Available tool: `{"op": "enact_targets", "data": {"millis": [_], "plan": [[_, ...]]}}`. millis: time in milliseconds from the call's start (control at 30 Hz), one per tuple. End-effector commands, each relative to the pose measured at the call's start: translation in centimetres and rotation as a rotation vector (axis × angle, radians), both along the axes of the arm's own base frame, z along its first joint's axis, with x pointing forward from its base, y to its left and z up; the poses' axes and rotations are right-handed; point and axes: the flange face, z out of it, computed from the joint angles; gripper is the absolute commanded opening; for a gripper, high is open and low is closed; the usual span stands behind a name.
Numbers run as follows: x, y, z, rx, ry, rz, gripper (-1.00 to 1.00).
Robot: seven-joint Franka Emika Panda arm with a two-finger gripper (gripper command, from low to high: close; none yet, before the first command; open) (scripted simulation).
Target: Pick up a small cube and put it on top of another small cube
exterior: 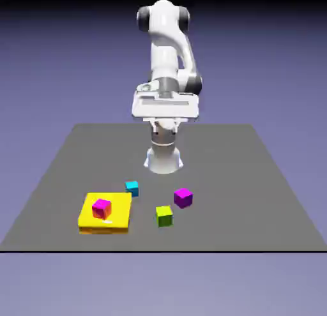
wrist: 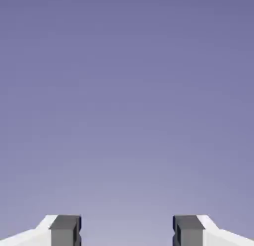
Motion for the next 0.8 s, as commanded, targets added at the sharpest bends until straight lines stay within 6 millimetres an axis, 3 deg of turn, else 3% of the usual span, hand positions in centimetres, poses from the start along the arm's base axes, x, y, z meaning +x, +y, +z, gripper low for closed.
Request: {"op": "enact_targets", "data": {"millis": [0, 167, 367, 400, 433, 700, 733, 767], "plan": [[0.0, -1.0, -2.3, -0.03, 0.082, 0.003, 0.0], [-2.4, -5.9, -13.0, -0.123, 0.502, 0.035, 0.0], [-9.9, -10.4, -23.8, -0.117, 1.002, 0.129, 0.0], [-11.4, -10.9, -25.2, -0.104, 1.079, 0.15, 0.0], [-11.4, -10.9, -25.2, -0.104, 1.079, 0.15, 0.0], [-13.2, -11.3, -31.8, -0.105, 1.078, 0.149, 0.0], [-13.2, -11.3, -31.8, -0.105, 1.078, 0.149, -1.0], [-13.2, -11.3, -31.8, -0.105, 1.078, 0.149, -1.0]]}}
